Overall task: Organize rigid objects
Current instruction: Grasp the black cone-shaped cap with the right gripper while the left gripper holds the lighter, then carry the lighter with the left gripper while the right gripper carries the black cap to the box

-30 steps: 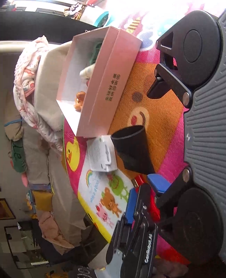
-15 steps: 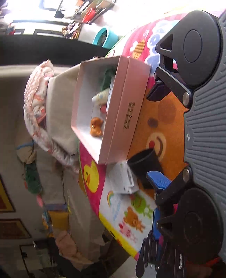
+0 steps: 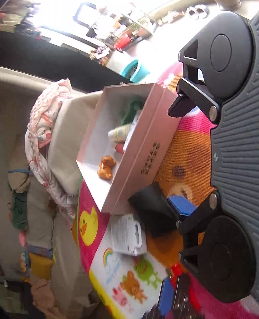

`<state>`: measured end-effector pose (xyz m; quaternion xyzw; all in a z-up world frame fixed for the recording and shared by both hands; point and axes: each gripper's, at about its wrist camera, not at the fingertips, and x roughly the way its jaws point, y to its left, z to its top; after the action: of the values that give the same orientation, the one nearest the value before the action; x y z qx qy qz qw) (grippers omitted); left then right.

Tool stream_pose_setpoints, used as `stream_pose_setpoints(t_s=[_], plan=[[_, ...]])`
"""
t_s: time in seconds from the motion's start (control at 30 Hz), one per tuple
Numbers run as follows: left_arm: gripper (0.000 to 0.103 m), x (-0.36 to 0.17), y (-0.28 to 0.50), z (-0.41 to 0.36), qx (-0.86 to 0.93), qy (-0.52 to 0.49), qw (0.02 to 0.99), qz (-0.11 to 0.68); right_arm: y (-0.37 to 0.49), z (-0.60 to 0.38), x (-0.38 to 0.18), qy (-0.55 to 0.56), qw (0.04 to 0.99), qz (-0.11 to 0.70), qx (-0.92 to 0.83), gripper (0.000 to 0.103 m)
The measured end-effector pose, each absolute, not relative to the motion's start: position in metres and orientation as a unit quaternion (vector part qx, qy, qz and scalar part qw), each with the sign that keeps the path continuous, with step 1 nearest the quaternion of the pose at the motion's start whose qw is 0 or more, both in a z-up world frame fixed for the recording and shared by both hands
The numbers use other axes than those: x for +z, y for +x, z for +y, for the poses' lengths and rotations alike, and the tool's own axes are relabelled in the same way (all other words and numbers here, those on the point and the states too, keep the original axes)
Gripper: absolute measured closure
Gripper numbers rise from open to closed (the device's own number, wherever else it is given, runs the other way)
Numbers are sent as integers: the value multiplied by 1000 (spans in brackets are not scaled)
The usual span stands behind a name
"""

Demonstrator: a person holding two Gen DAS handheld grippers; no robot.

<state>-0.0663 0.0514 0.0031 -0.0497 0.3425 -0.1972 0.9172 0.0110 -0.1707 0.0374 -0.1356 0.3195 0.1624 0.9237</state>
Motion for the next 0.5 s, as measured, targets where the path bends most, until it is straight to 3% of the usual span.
stream_pose_setpoints(t_s=[0.3,0.5], plan=[[75,5,-72,38,-179,-6,923,341,42,-135,31,15,899,400,180,16],[75,7,-79,37,-179,5,920,348,71,-117,22,15,894,415,169,40]])
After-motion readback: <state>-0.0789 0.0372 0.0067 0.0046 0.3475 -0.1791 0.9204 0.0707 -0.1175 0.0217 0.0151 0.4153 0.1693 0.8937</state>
